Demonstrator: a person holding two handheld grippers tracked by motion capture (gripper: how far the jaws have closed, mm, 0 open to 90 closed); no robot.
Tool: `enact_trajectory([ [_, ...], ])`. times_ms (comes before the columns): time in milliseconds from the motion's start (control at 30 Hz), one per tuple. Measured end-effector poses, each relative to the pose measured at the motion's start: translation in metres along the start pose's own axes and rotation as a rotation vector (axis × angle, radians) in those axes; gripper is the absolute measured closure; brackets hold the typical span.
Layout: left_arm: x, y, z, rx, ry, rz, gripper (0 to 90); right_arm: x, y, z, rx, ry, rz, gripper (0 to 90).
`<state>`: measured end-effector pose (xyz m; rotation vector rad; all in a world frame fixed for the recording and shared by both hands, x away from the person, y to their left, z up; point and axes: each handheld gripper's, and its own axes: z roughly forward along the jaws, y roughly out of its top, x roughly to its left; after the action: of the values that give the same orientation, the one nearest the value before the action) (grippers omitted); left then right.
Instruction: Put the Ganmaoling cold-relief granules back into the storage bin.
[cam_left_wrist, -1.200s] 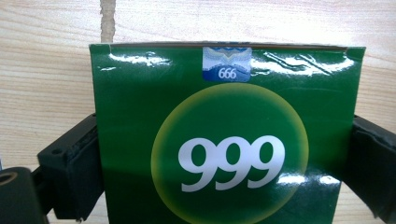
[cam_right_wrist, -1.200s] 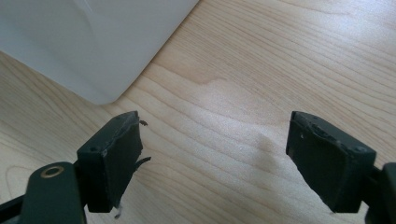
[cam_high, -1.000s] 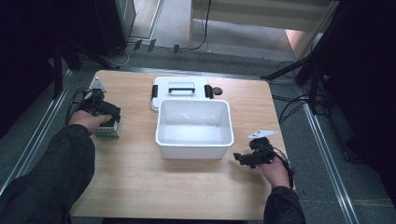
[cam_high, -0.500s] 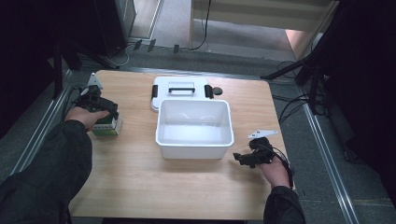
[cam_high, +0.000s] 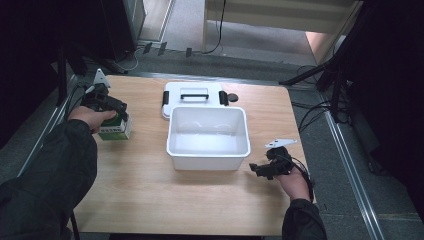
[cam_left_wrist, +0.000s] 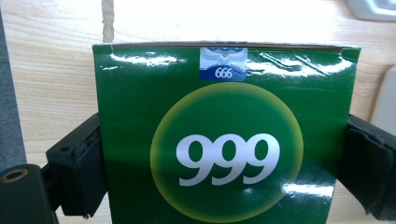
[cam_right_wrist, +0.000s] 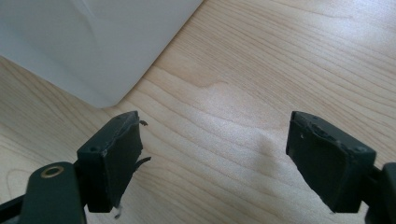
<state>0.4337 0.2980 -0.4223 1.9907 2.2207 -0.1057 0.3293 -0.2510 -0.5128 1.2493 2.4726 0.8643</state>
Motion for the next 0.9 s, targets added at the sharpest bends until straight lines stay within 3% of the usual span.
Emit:
enact_trajectory([
  [233, -0.018, 0.005, -0.017, -0.002, -0.001, 0.000, 5.3, 0.001, 0.001, 0.001, -0.003, 0.004, -0.004, 18.4],
  [400, -0.032, 0.007, -0.031, 0.003, 0.000, 0.025, 5.4, 0.002, 0.002, 0.001, -0.001, 0.004, -0.008, 18.4],
  [700, -0.068, 0.007, -0.061, 0.004, 0.034, 0.053, 5.4, 0.003, 0.003, 0.002, 0.002, 0.003, -0.014, 18.5],
  [900, -0.096, 0.009, -0.083, -0.029, 0.022, 0.086, 5.4, 0.004, 0.003, 0.002, -0.002, 0.002, -0.020, 18.4],
])
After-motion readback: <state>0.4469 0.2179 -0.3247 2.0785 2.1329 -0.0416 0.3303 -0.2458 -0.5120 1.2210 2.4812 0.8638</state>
